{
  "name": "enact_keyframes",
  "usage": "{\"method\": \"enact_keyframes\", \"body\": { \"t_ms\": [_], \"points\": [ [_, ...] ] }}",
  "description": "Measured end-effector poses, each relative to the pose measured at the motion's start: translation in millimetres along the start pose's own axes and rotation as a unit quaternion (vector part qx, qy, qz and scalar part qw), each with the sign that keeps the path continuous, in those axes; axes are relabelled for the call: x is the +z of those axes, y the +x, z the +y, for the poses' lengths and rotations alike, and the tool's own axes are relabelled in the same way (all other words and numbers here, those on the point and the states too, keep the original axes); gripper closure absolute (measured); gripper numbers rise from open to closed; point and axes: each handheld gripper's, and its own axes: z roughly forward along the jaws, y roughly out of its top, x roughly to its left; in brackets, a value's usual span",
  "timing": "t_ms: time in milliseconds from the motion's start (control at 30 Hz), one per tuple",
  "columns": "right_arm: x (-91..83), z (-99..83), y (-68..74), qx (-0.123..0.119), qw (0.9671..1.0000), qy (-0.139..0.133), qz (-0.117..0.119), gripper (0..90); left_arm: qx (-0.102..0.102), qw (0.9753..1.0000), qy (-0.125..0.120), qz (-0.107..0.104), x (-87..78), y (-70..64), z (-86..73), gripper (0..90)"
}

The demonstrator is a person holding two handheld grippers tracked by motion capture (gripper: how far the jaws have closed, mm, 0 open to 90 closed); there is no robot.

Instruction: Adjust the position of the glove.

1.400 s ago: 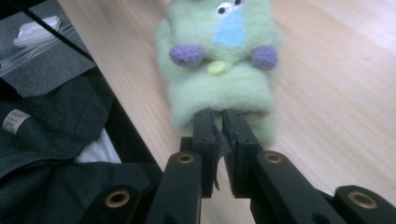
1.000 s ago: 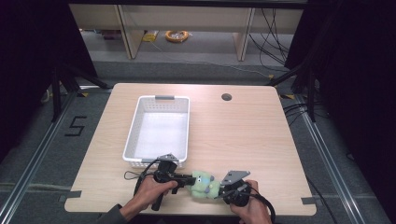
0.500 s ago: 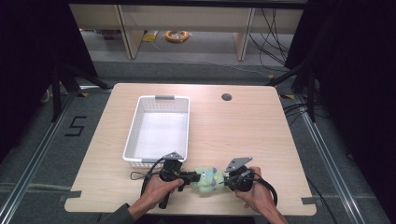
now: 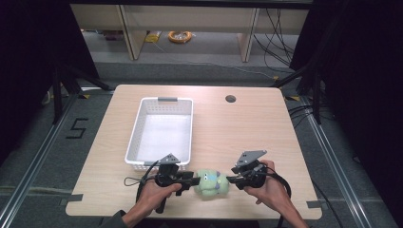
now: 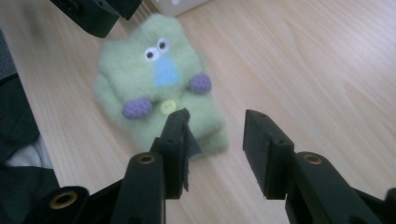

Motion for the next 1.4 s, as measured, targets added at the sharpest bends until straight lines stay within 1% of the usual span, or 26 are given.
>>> {"method": "enact_keyframes", "body": {
  "t_ms": [33, 167, 233, 267, 300, 333, 367, 400, 433, 467, 500, 533, 567, 600, 667, 733, 833, 867, 1000, 1033, 1100, 1167, 1200, 1267, 1300, 1400],
  "points": [
    [-0.3, 3.4, -0.9, -0.008, 1.0, 0.002, 0.005, 58.8, 0.004, 1.0, 0.001, -0.001, -3.0, 0.3, -0.5, 54.4],
    [2.2, 16.1, -2.4, -0.015, 0.9994, 0.011, 0.028, 53.1, 0.001, 1.0, 0.001, 0.005, -11.9, 1.7, -6.5, 50.0],
    [7.0, 21.2, -4.4, -0.026, 0.9989, 0.008, 0.038, 51.0, -0.002, 1.0, 0.005, 0.005, -15.7, 3.2, -10.4, 47.9],
    [8.7, 23.6, -3.9, -0.017, 0.9989, 0.018, 0.041, 49.0, -0.001, 1.0, 0.007, 0.006, -17.8, 4.0, -12.7, 46.4],
    [11.5, 27.3, -6.4, -0.04, 0.9977, 0.022, 0.05, 47.3, -0.002, 1.0, 0.007, 0.006, -19.2, 4.5, -13.8, 44.7],
    [13.4, 28.4, -5.5, -0.03, 0.9977, 0.028, 0.055, 46.4, 0.0, 0.9999, 0.006, 0.009, -21.4, 5.2, -15.3, 43.8],
    [15.6, 30.6, -5.3, -0.035, 0.9967, 0.034, 0.064, 45.4, -0.001, 0.9999, 0.003, 0.013, -23.3, 5.3, -16.6, 43.2],
    [18.2, 32.2, -5.8, -0.035, 0.9974, 0.03, 0.056, 44.6, 0.006, 0.9998, 0.003, 0.017, -25.9, 6.3, -17.5, 42.3],
    [19.8, 34.4, -5.7, -0.042, 0.9964, 0.039, 0.062, 42.9, 0.007, 0.9998, 0.002, 0.02, -28.5, 6.5, -18.5, 41.9],
    [21.6, 35.9, -4.5, -0.035, 0.9962, 0.044, 0.066, 42.0, 0.009, 0.9997, 0.0, 0.024, -30.8, 6.9, -19.6, 41.5],
    [24.3, 37.6, -5.2, -0.052, 0.9964, 0.036, 0.058, 41.6, 0.012, 0.9996, 0.0, 0.026, -33.4, 7.8, -20.4, 41.2],
    [25.2, 38.8, -3.2, -0.051, 0.9962, 0.041, 0.057, 40.6, 0.009, 0.9995, -0.002, 0.029, -35.8, 7.7, -21.4, 41.1],
    [26.7, 40.3, -2.1, -0.066, 0.9948, 0.045, 0.063, 40.0, 0.01, 0.9996, -0.002, 0.028, -38.0, 8.3, -22.3, 40.9],
    [27.5, 41.4, 0.4, -0.068, 0.9944, 0.051, 0.063, 40.0, 0.012, 0.9994, -0.004, 0.033, -39.8, 8.3, -23.0, 40.9],
    [29.3, 43.0, 5.1, -0.072, 0.992, 0.076, 0.07, 38.7, 0.011, 0.9995, -0.004, 0.029, -42.0, 9.2, -24.6, 40.6],
    [32.9, 44.7, 6.6, -0.078, 0.9917, 0.082, 0.062, 38.1, 0.01, 0.9995, -0.003, 0.03, -43.4, 9.5, -26.2, 40.1],
    [36.9, 47.7, 6.3, -0.082, 0.9904, 0.091, 0.065, 36.9, 0.009, 0.9995, -0.003, 0.03, -44.6, 10.0, -28.5, 39.5],
    [37.8, 48.2, 7.4, -0.076, 0.9904, 0.095, 0.065, 36.7, 0.007, 0.9995, -0.004, 0.031, -45.0, 9.8, -29.2, 39.3],
    [43.4, 51.8, 7.6, -0.09, 0.9873, 0.107, 0.074, 36.0, 0.006, 0.9995, 0.0, 0.031, -47.7, 10.2, -31.2, 38.2],
    [44.3, 52.8, 7.0, -0.094, 0.9875, 0.105, 0.07, 36.0, 0.006, 0.9995, 0.0, 0.031, -48.0, 10.5, -31.6, 38.2],
    [45.6, 54.2, 7.3, -0.092, 0.9871, 0.107, 0.076, 36.1, 0.006, 0.9994, -0.005, 0.033, -48.3, 10.6, -32.8, 38.0],
    [44.8, 56.0, 7.0, -0.08, 0.9883, 0.106, 0.074, 36.2, 0.006, 0.9994, -0.006, 0.033, -48.5, 11.2, -32.8, 37.9],
    [45.5, 56.6, 6.0, -0.087, 0.9874, 0.106, 0.08, 36.4, 0.006, 0.9994, -0.006, 0.032, -48.5, 11.3, -32.8, 37.7],
    [45.1, 56.8, 6.5, -0.069, 0.9888, 0.108, 0.076, 36.5, 0.004, 0.9994, -0.007, 0.032, -48.4, 11.3, -32.8, 37.5],
    [45.4, 57.1, 4.8, -0.074, 0.9886, 0.106, 0.077, 36.6, 0.002, 0.9994, -0.007, 0.032, -48.1, 11.1, -32.7, 37.4],
    [43.7, 55.6, 2.1, -0.063, 0.99, 0.103, 0.073, 36.8, -0.006, 0.9996, -0.008, 0.027, -45.7, 10.6, -31.0, 36.6]
  ]
}}
